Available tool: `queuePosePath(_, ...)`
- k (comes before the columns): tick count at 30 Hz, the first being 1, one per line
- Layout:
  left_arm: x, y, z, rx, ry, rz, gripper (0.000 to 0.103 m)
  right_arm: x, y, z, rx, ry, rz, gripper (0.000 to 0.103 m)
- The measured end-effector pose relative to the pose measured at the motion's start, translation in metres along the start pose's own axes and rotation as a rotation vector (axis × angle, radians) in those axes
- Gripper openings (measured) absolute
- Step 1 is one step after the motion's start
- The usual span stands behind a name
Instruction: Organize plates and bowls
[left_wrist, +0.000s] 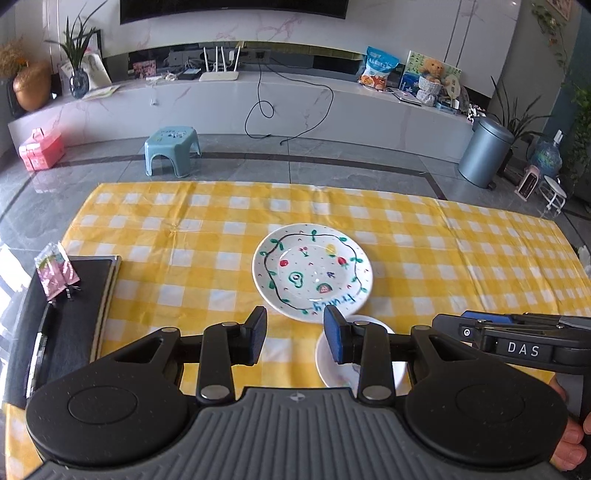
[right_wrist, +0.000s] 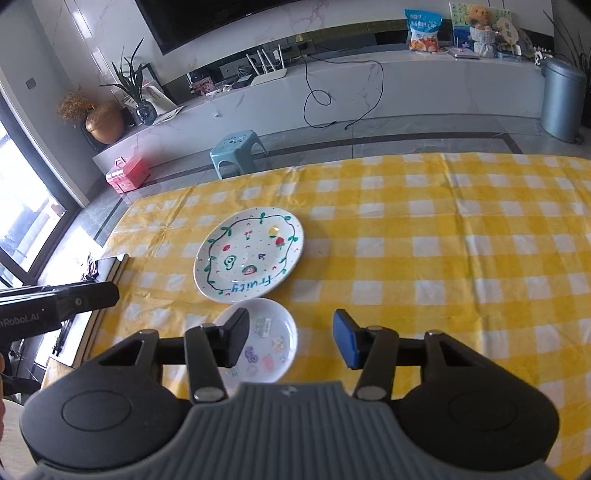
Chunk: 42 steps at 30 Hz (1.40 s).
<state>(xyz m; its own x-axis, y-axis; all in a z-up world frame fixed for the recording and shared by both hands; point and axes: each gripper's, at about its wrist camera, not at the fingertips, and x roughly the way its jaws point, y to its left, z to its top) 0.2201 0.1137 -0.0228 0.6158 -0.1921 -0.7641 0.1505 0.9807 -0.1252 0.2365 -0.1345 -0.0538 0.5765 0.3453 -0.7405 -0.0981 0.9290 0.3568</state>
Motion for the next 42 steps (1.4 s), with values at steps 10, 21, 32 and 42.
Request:
queuePosePath(10, 0.072, 0.047, 0.018, -0.138, 0.037, -0.099, 0.036, 0.069, -0.024, 0.031, 0.129, 0.039, 0.081, 0.026)
queuePosePath(21, 0.126, 0.074, 0.024, -0.244, 0.045, -0.118, 0.035, 0.117, -0.047, 0.044, 0.210, 0.079, 0.119, 0.024)
queuePosePath(32, 0.137, 0.079, 0.019, -0.283, 0.019, -0.140, 0.032, 0.136, -0.045, 0.048, 0.258, 0.086, 0.164, 0.017)
queuePosePath(42, 0.136, 0.064, 0.023, -0.214, 0.030, -0.087, 0.016, 0.137, -0.043, 0.047, 0.289, 0.076, 0.154, 0.015)
